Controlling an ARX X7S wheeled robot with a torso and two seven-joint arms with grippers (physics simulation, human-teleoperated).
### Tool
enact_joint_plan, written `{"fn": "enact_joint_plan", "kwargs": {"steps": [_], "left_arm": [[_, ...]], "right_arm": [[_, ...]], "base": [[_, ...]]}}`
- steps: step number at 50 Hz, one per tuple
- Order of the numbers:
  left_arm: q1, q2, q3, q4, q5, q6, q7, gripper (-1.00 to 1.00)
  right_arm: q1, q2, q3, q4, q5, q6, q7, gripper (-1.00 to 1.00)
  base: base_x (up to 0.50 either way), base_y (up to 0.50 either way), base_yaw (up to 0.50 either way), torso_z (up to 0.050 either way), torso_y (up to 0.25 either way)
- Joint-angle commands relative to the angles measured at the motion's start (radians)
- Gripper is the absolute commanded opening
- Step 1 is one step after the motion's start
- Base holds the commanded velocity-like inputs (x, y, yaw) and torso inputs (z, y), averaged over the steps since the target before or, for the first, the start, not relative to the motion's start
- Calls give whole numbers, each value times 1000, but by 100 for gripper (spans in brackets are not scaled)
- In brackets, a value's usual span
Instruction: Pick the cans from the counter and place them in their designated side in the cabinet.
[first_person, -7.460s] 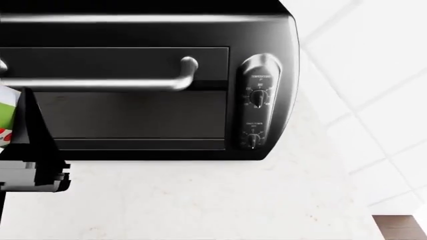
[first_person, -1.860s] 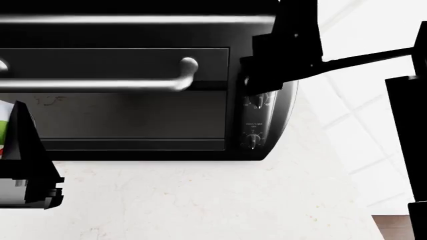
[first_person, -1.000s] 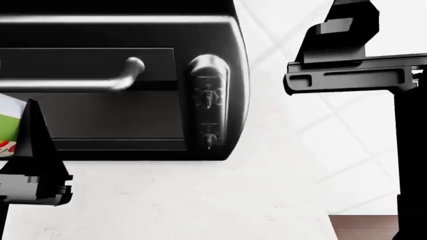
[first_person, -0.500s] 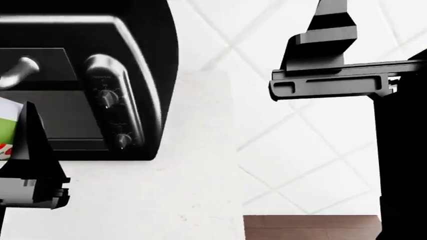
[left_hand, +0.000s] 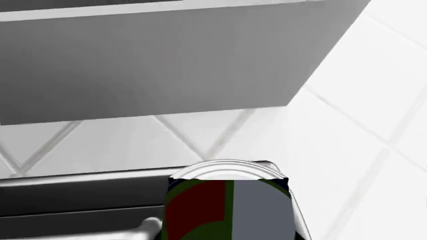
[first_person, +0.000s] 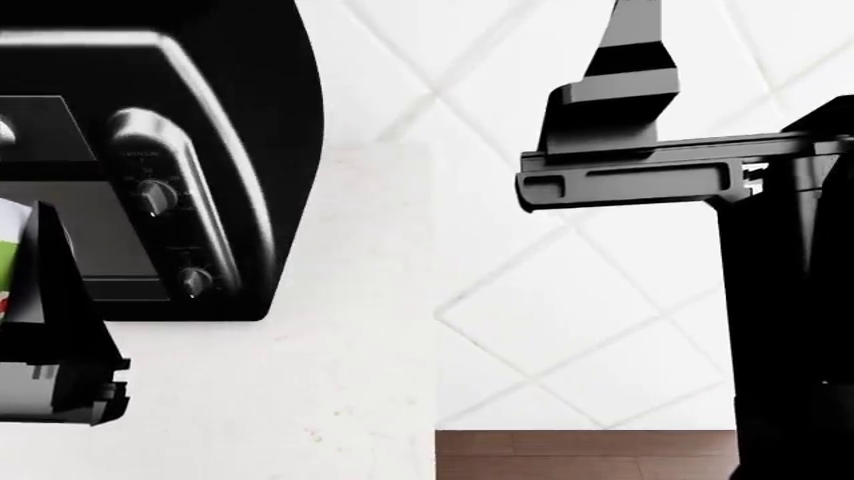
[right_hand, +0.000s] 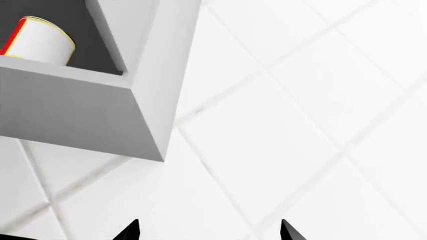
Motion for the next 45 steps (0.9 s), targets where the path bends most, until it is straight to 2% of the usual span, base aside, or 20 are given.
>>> {"fn": "enact_joint_plan", "kwargs": {"steps": [1, 4, 7, 9, 12, 14, 16, 17, 20, 21, 24, 30, 33, 40, 45], "left_arm": [[-49, -83, -32, 63, -56, -71, -61, -100], [-114, -164, -30, 95, -110, -122, -117, -100], [-192, -319, 15, 99, -192, -94, -219, -100], [-260, -459, 72, 99, -235, -42, -301, -100], [-430, -621, 190, 99, -333, 28, -364, -100], [-590, -658, 278, 99, -400, 24, -332, -100], [-880, -592, 427, 100, -499, -109, -278, -100], [-1030, -560, 510, 100, -554, -176, -267, -100], [-1462, -497, 670, 100, -708, -318, -289, -100], [-1551, -473, 687, 100, -762, -363, -301, -100], [-1732, -410, 700, 83, -879, -472, -327, -100], [-2027, -310, 722, 29, -1046, -630, -368, -100], [-2105, -281, 733, 1, -1074, -678, -379, -100], [-2168, -233, 765, -119, -998, -761, -323, -100], [-2274, -147, 808, -260, -894, -846, -249, -100]], "right_arm": [[-35, -39, 41, 0, -2, 31, 0, 100], [-44, -50, 49, 0, -2, 34, 0, 100], [-53, -62, 54, 0, -5, 34, 0, 100], [-56, -62, 57, 0, -4, 30, 0, 100], [-59, -56, 57, 0, -5, 16, 0, 100], [-60, -45, 47, 0, -12, -5, 0, 100], [-53, -13, 0, 0, -34, -65, 0, 100], [-38, 28, -69, 0, -66, -136, 0, 100], [89, 256, -496, 0, -271, -542, 0, 100], [127, 307, -635, 0, -319, -634, 0, 100], [181, 374, -790, 0, -385, -757, 0, 100], [222, 422, -891, 0, -424, -837, 0, 100], [233, 431, -918, 0, -433, -858, 0, 100], [236, 436, -947, 0, -445, -878, 0, 100], [220, 440, -965, 0, -470, -897, 0, 100]], "base": [[0, 0, 0, 0, 0], [0, 0, 0, 0, 0], [0, 0, 0, 0, 0], [0, 0, 0, 0, 0], [0, 0, 0, 0, 0], [0, 0, 0, 0, 0], [0, 0, 0, 0, 0], [0, 0, 0, 0, 0], [0, 0, 0, 0, 3], [0, 0, 0, 0, 0], [0, 0, 0, 0, 0], [0, 0, 0, 0, 0], [0, 0, 0, 0, 0], [0, 0, 0, 0, 0], [0, 0, 0, 0, 0]]}}
